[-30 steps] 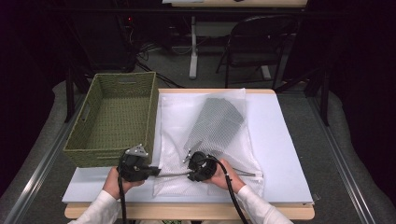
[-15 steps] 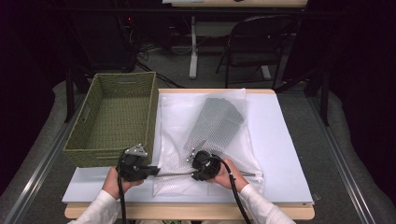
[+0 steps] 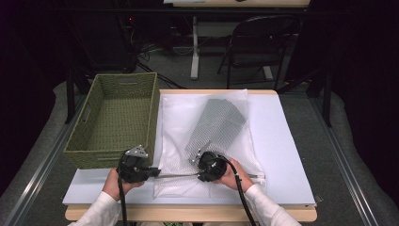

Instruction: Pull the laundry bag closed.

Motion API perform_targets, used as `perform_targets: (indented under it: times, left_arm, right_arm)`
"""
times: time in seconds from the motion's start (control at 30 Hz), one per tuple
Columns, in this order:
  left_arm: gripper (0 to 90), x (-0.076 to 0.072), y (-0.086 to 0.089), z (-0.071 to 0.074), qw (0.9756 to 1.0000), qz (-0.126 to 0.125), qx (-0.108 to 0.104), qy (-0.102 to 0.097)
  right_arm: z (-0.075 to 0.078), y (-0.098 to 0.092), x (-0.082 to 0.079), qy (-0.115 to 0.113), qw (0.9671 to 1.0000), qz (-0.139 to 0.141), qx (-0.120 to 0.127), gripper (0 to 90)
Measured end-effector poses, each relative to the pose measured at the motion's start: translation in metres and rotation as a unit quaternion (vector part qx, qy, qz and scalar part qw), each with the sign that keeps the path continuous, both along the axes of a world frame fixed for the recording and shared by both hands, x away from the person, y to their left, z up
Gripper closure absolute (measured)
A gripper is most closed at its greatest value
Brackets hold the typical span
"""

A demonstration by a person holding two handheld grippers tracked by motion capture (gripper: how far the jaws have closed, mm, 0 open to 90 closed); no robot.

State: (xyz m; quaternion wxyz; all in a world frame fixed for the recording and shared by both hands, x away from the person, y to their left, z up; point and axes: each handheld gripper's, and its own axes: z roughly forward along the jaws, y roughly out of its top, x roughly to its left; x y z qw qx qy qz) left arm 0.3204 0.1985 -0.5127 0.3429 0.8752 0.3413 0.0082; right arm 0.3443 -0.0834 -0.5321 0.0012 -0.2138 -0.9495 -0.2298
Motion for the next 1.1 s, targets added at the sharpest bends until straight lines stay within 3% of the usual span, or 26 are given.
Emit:
perform_targets:
  times: [0.7,1.1]
  left_arm:
    - [87.9,0.001,0.000,-0.001,1.0000,0.000,0.004,0.000]
    - [87.9,0.000,0.000,-0.001,1.0000,0.002,0.005,0.000]
  right_arm:
    - [0.001,-0.028,0.000,0.012,0.9994,-0.022,-0.023,87.1]
    - [0.003,-0.038,-0.001,0.011,0.9993,-0.028,-0.023,87.1]
